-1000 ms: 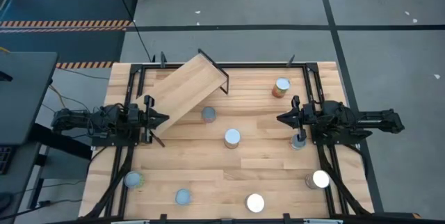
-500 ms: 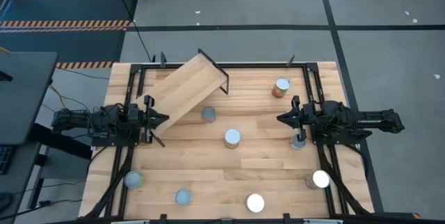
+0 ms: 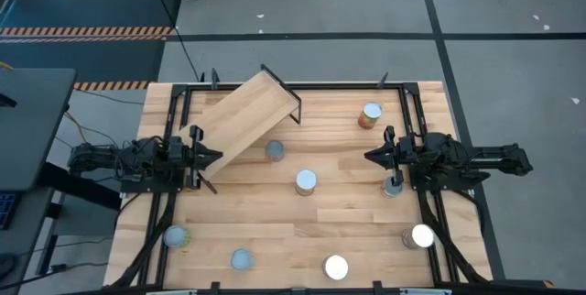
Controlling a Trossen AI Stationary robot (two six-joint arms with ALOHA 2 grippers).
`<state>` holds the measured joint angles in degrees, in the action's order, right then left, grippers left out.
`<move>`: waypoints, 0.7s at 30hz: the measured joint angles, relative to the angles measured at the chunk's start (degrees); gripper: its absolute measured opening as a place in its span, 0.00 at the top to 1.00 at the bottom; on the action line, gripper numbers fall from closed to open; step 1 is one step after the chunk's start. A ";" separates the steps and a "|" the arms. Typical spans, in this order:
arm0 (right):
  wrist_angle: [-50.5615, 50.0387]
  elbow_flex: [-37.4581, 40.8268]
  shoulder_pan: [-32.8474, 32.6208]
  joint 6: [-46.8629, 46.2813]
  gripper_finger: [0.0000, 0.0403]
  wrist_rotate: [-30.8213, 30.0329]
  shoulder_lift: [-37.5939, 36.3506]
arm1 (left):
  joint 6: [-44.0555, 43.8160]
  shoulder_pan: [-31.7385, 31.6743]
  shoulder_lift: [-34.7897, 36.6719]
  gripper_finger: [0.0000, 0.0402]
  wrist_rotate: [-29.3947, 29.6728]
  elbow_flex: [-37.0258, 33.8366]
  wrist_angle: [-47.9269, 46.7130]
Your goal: Pick and place cans onto a shelf
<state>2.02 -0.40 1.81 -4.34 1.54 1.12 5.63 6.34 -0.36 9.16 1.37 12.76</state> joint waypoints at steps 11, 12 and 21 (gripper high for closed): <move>0.00 0.02 0.15 0.01 0.90 0.00 -0.02 | 0.00 -0.01 0.02 0.94 0.01 0.00 -0.01; 0.00 0.02 0.14 0.02 0.90 0.00 -0.02 | 0.00 0.01 0.00 0.94 -0.01 0.00 0.01; 13.62 0.00 0.15 -5.55 0.90 -0.98 0.00 | 0.01 0.00 0.01 0.94 0.01 0.00 0.00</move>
<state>15.64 -0.40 1.96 -9.89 0.56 1.12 5.64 6.34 -0.35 9.17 1.37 12.76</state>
